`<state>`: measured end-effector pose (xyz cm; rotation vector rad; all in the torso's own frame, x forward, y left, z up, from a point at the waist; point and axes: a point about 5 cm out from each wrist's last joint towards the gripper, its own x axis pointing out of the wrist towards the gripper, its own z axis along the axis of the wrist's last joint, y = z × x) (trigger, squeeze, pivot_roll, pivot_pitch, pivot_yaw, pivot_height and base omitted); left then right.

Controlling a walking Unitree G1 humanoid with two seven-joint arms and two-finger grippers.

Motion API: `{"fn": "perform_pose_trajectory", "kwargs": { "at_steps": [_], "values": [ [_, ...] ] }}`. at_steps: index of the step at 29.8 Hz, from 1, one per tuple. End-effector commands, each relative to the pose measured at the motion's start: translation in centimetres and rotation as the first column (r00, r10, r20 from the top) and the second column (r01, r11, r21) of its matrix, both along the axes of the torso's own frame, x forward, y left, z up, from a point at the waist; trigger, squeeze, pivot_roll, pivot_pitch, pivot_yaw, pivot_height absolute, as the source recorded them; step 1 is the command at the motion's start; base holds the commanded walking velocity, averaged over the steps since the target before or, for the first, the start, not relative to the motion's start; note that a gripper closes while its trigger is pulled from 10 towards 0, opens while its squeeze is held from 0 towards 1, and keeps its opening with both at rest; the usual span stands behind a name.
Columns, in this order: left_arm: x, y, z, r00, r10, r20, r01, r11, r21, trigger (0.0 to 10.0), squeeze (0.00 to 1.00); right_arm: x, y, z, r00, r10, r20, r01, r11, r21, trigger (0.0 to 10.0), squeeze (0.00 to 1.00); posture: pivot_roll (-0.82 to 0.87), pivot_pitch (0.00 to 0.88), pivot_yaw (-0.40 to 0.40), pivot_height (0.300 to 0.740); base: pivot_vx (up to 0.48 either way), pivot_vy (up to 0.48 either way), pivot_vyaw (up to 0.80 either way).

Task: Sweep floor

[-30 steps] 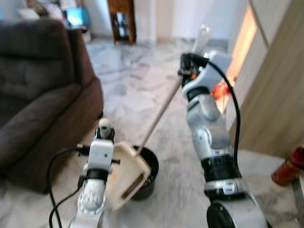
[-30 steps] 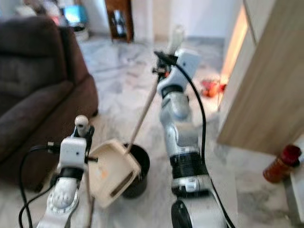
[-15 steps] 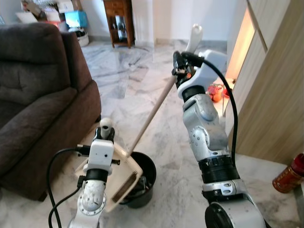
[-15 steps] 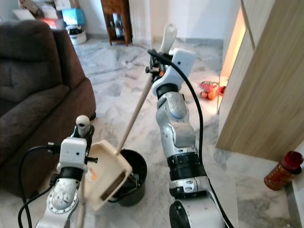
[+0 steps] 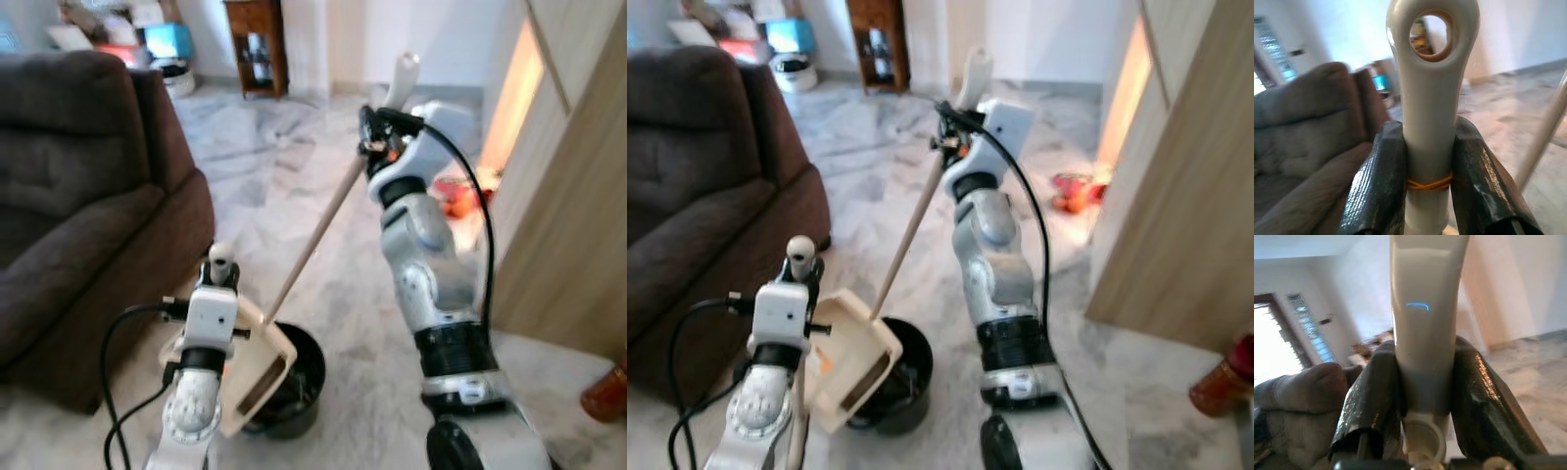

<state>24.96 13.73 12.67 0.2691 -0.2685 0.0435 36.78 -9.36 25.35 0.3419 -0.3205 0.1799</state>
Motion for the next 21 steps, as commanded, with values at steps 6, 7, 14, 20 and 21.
{"fn": "perform_pose_trajectory", "kwargs": {
  "at_steps": [6, 7, 14, 20, 21],
  "values": [
    [-0.01, 0.44, 0.71, 0.999, 0.009, 0.035, -0.01, 1.0, 0.021, 10.0, 0.0, -0.59, 1.8, 1.77, 0.996, 0.063, 0.065, -0.065, 0.998, 0.023, 10.0, 0.0, -0.14, 0.0, 0.086, 0.74, 0.253, 0.0, 0.0],
    [-0.01, 0.44, 0.72, 0.999, 0.009, 0.036, -0.01, 1.0, 0.021, 10.0, 0.0, -0.59, 1.81, 1.77, 0.996, 0.065, 0.065, -0.066, 0.998, 0.022, 10.0, 0.0, -0.14, 0.0, 0.086, 0.74, 0.255, 0.0, 0.0],
    [0.01, 0.42, 0.73, 0.999, 0.009, 0.035, -0.01, 1.0, 0.022, 10.0, 0.0, -0.6, 1.87, 1.78, 0.995, 0.071, 0.065, -0.073, 0.997, 0.021, 10.0, 0.0, -0.14, 0.0, 0.085, 0.74, 0.253, 0.0, 0.0],
    [0.03, 0.42, 0.74, 0.999, 0.009, 0.036, -0.01, 1.0, 0.022, 10.0, 0.0, -0.64, 1.97, 1.83, 0.995, 0.075, 0.067, -0.076, 0.997, 0.021, 10.0, 0.0, -0.14, 0.0, 0.085, 0.74, 0.254, 0.0, 0.0],
    [0.04, 0.41, 0.76, 0.999, 0.009, 0.036, -0.01, 1.0, 0.022, 10.0, 0.0, -0.65, 2.01, 1.84, 0.995, 0.077, 0.067, -0.078, 0.997, 0.021, 10.0, 0.0, -0.14, 0.0, 0.084, 0.74, 0.259, 0.0, 0.0]
  ]
}}
